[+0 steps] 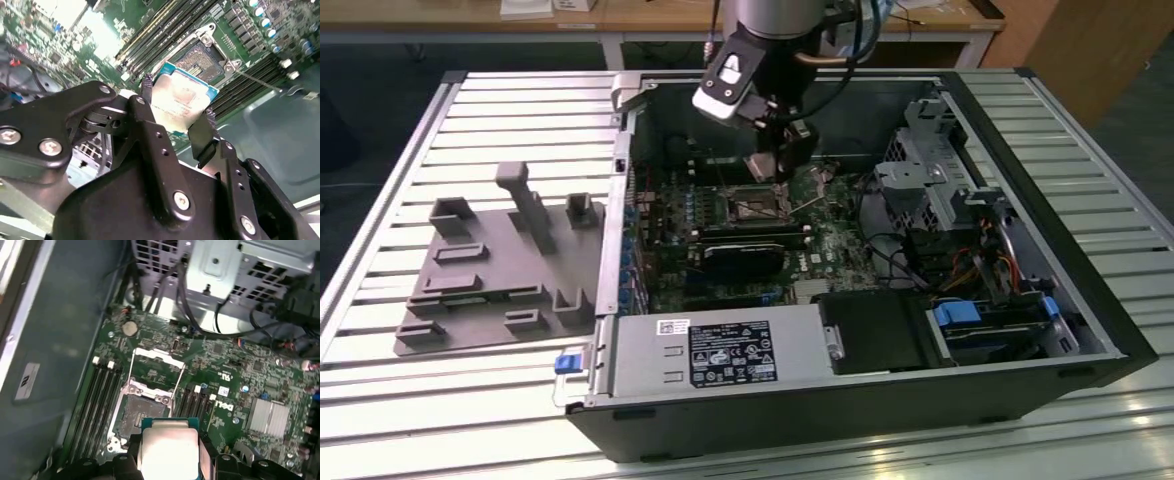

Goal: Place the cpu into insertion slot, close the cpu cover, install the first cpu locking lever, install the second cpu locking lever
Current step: 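Place the cpu into insertion slot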

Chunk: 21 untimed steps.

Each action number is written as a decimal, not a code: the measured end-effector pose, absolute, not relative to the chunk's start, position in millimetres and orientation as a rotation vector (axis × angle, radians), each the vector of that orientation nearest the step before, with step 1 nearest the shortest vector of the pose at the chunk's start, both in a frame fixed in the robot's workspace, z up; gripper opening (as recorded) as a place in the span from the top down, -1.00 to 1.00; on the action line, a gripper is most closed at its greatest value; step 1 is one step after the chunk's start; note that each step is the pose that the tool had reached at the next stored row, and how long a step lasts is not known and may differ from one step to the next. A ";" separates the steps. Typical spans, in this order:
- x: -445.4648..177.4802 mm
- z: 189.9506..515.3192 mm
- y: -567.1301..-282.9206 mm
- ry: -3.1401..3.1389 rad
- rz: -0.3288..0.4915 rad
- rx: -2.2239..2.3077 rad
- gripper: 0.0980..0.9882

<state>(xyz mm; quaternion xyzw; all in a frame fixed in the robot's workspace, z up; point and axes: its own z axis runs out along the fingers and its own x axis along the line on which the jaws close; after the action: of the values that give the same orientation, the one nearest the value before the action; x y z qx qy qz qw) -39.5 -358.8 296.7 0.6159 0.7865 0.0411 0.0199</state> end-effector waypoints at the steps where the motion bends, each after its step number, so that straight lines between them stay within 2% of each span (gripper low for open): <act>1: -39.5 295.9 -358.8 2.422 0.127 1.932 0.01; 21: -39.7 268.1 -348.9 2.248 0.121 2.123 0.01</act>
<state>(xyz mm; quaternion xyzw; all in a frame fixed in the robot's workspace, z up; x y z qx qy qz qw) -39.7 -348.9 268.1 0.6858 0.7264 0.0391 0.0236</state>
